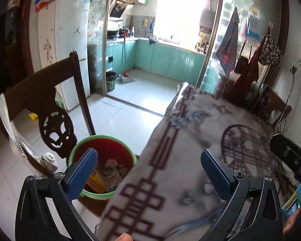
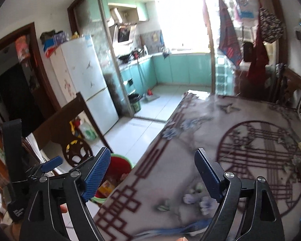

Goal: Collect trash

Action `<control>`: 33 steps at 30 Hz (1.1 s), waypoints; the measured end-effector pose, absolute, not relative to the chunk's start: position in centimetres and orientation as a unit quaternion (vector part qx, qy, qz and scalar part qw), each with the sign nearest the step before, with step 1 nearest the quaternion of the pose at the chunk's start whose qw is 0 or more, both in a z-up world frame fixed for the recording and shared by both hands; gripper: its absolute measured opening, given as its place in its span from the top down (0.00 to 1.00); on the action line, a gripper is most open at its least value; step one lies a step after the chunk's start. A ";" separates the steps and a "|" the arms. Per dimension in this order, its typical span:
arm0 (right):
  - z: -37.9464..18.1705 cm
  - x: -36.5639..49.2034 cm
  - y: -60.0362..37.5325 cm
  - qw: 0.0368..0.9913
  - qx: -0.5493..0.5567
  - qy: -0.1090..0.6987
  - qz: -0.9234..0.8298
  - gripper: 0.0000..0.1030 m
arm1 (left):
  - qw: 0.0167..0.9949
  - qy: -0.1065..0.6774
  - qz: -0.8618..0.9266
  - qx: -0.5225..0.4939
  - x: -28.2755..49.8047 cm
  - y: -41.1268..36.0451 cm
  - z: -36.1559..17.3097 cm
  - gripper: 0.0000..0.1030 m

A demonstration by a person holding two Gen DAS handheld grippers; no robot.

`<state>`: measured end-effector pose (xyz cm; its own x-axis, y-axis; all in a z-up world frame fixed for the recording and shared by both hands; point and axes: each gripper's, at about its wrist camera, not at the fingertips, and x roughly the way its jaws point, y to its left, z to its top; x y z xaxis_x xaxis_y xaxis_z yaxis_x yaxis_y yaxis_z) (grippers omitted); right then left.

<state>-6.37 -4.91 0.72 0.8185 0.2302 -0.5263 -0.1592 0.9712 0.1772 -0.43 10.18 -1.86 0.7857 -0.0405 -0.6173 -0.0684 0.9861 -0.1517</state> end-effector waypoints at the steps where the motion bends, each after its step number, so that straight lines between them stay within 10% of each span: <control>1: 0.9 -6.9 -5.7 0.956 0.059 0.272 0.094 0.14 | 0.943 0.323 0.011 -0.081 -0.7 9.6 -1.6 0.00; 33: 4.5 -11.8 -12.7 0.978 0.040 0.201 0.025 0.07 | 0.962 0.255 0.075 -0.055 -3.5 4.5 3.3 0.00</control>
<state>-11.79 -12.68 4.50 0.9181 0.0654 -0.3910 -0.0333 0.9955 0.0884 -3.54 4.54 3.31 0.8582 0.1165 -0.5000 -0.1727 0.9826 -0.0676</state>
